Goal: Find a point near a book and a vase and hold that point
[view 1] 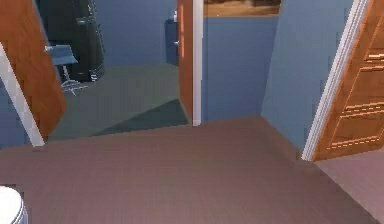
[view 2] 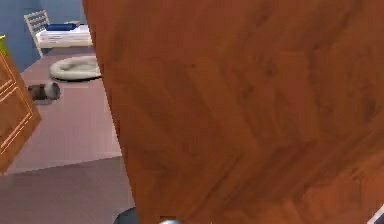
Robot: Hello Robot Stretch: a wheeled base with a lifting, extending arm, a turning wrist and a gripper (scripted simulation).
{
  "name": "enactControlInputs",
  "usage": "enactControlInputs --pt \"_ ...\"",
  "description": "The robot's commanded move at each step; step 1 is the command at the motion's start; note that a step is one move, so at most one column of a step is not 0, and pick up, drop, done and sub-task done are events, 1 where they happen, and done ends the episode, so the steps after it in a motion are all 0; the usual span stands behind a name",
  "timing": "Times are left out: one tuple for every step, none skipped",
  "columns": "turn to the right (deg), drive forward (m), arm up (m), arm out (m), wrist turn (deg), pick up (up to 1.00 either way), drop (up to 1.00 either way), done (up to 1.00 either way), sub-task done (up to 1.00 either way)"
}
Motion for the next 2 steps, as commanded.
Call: enactControlInputs --pt "15.0 0.0 0.0 0.0 0.0 0.0 0.0 0.0 0.0" --pt "-45.0 0.0 0.0 0.0 0.0 0.0 0.0 0.0 0.0"
